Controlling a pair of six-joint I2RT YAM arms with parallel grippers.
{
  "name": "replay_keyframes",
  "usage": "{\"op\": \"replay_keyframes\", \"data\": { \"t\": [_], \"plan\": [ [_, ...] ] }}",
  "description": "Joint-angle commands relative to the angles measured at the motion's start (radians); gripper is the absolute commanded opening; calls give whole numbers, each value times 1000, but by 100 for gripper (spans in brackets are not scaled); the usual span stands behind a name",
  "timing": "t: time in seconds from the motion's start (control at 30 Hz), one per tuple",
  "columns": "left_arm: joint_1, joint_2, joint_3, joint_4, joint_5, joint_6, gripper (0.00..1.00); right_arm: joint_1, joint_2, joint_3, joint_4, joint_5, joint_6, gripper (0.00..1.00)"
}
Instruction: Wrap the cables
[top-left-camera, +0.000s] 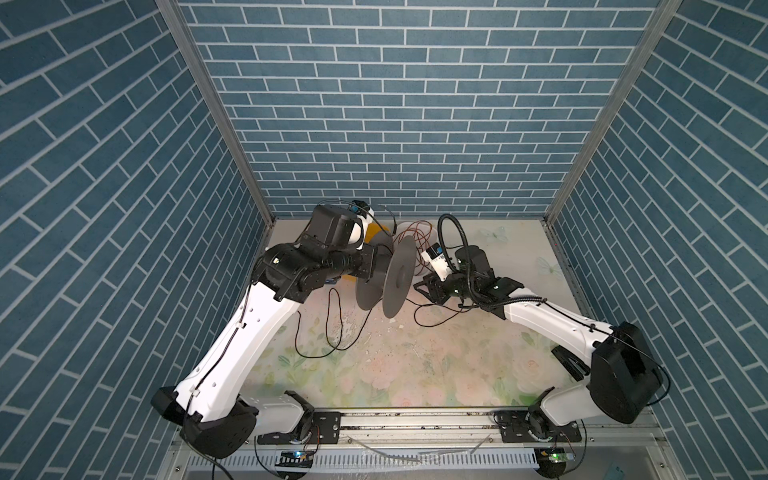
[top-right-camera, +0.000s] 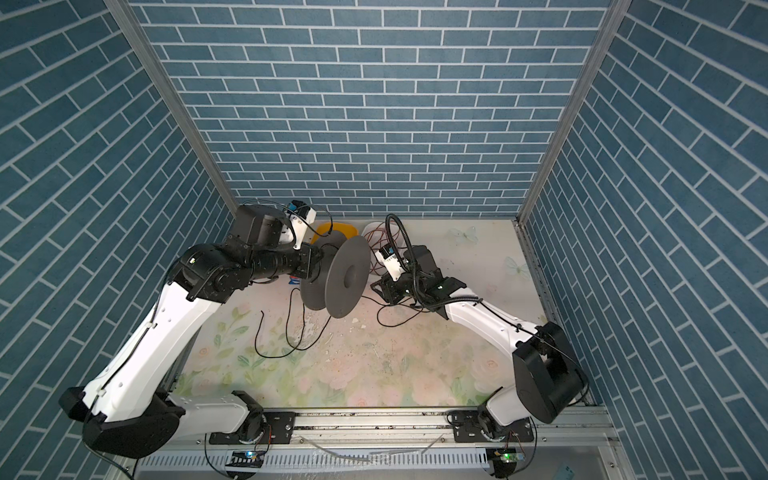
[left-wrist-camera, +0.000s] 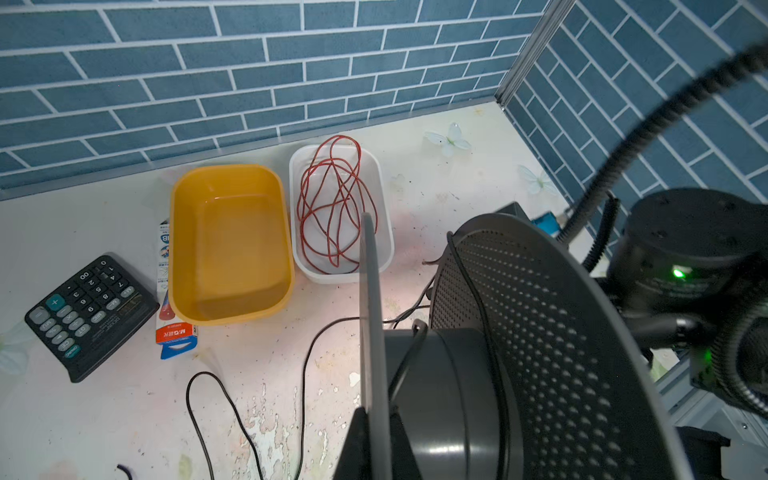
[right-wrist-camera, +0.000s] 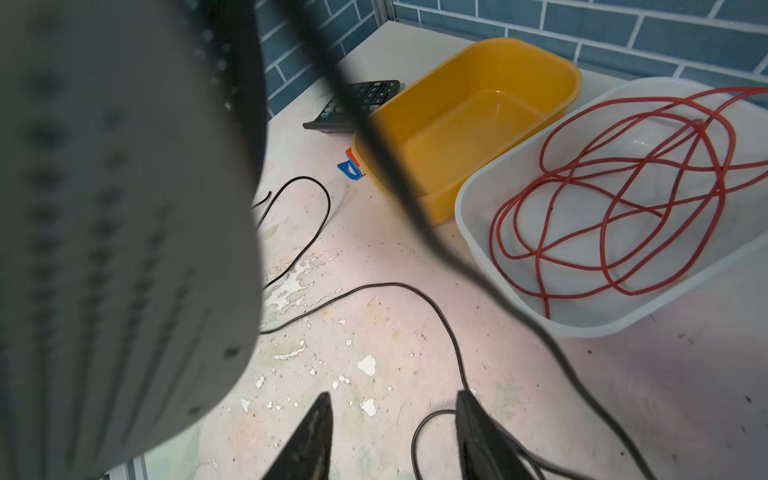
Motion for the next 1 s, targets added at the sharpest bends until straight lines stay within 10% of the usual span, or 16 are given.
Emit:
{"op": "replay_keyframes", "data": {
  "t": [0.0, 0.47, 0.97],
  "plan": [
    [26, 11, 37, 18, 67, 4, 0, 1, -84, -81, 69, 28, 0, 57],
    [34, 14, 105, -30, 142, -4, 0, -9, -212, -263, 246, 309, -141, 84],
    [38, 10, 128, -71, 163, -3, 0, -89, 46, -244, 518, 210, -205, 71]
  ]
}}
